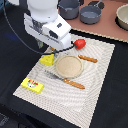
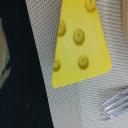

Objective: Interact with the objects in diverse but meaningful ways.

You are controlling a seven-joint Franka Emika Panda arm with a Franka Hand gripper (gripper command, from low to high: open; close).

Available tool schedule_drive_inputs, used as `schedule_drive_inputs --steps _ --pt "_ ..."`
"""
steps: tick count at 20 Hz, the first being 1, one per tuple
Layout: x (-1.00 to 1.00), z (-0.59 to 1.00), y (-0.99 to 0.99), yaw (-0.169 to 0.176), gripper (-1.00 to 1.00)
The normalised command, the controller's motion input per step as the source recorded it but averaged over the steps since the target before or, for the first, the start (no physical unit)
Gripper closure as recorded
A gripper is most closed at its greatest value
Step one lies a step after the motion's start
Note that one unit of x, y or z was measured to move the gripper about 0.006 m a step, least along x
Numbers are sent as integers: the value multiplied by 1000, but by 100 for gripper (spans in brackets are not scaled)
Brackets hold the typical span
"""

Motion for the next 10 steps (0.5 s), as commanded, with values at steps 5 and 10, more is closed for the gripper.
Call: schedule_drive_inputs --steps 5,10 --pt "-115 -205 0 45 -100" --pt "-94 -257 0 45 -100"
